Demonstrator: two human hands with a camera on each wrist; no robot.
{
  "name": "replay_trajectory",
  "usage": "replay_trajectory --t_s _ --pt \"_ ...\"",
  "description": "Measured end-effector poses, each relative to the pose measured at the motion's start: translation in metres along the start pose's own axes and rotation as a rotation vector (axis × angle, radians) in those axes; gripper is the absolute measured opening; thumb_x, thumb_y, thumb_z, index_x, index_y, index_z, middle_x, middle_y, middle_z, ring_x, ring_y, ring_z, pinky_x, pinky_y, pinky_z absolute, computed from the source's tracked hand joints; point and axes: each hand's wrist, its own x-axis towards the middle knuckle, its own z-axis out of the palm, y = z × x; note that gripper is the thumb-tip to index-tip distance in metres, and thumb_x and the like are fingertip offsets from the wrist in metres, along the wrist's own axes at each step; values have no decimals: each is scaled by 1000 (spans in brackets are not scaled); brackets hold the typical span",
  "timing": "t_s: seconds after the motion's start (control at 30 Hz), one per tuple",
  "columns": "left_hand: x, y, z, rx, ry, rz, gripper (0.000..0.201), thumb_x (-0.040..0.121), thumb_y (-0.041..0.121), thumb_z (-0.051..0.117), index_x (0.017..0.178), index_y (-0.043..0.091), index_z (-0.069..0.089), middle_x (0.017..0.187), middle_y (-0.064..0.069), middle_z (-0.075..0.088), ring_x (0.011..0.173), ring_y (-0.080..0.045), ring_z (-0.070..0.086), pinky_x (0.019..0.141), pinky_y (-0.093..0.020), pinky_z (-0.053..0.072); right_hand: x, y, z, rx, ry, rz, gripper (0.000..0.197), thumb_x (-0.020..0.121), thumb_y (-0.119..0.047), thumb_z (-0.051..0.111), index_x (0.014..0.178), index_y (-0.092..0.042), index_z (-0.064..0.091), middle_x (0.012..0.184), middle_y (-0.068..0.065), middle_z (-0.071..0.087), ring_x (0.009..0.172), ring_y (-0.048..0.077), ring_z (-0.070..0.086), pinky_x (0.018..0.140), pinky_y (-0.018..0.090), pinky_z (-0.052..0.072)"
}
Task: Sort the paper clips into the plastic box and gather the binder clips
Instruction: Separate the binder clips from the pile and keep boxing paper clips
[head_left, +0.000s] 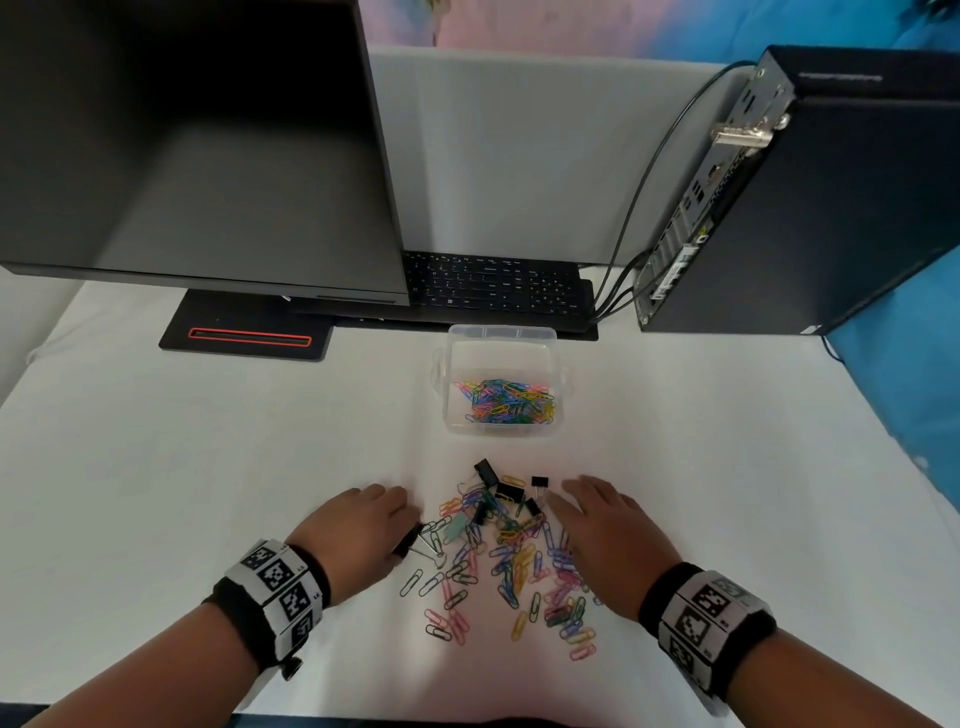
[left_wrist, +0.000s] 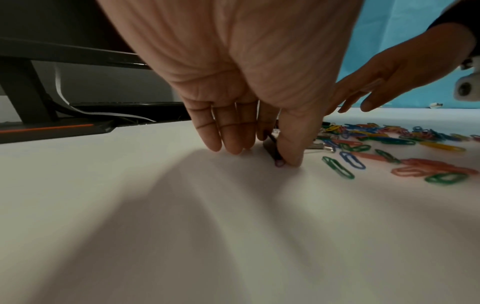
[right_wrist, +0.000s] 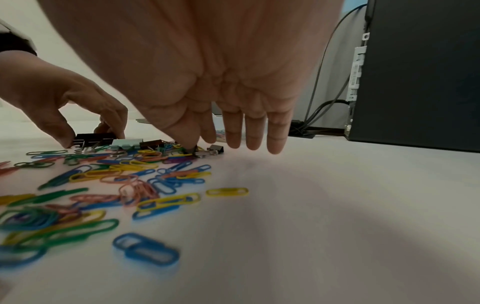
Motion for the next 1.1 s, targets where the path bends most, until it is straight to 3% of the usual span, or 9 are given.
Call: replay_trajectory --t_s 0.13,0.2,0.3,0.43,0.57,0.67,0.8,0.93,1.1 --pt "-1 1 -4 -56 51 -37 24 82 41 51 96 26 65 84 8 58 71 -18 55 59 -31 49 14 -1 -1 -19 -10 -25 72 80 -17 63 145 -16 34 145 14 41 135 35 34 106 46 37" --pt "-3 0 -8 -140 49 -72 31 81 48 51 102 29 63 90 10 58 79 -16 55 64 -30 49 20 -1 -1 -2 -21 1 68 83 -15 57 146 -17 31 148 13 36 138 34 28 109 46 34" --pt "-7 -2 -15 -401 46 -184 41 74 56 55 109 35 60 98 16 54 87 -6 54 72 -27 50 23 2 -2 44 -42 41 64 87 -15 50 147 -20 27 151 10 30 140 30 22 110 44 32" --pt "-4 -6 -16 -807 77 -399 35 64 58 61 92 38 62 93 13 59 81 -3 57 74 -25 50 25 7 -4 121 -54 58 58 91 -16 47 146 -23 30 152 7 28 141 26 19 108 43 34" --pt "4 -9 -21 -1166 22 -508 28 64 41 75 88 28 69 91 1 69 79 -8 62 78 -30 50 28 12 -6 199 -11 74 51 91 -14 47 141 -21 40 149 6 35 137 25 26 106 43 37" --pt "6 -8 -19 -1107 3 -489 27 63 39 77 87 29 68 91 3 69 73 -7 60 73 -31 50 31 13 -6 205 17 63 51 90 -13 49 140 -20 42 144 7 40 131 28 33 102 43 41" --pt "5 -3 -21 -827 35 -435 26 68 43 76 90 36 65 93 12 62 78 -5 58 72 -26 51 41 12 -4 66 14 -38 58 80 -9 61 135 -21 48 129 10 52 114 32 48 86 44 49" --pt "6 -3 -28 -1138 -11 -519 32 63 55 70 88 35 73 91 10 69 80 -5 62 76 -24 49 52 14 -4 -74 4 -96 59 61 -1 70 115 -19 55 103 7 55 91 29 51 68 40 52" --pt "4 -5 -34 -1412 -168 -557 51 61 54 65 93 17 76 85 -1 70 72 -10 56 66 -26 45 57 15 -8 -199 -5 -156 40 60 -1 70 94 -16 57 90 6 55 82 27 50 61 38 49"
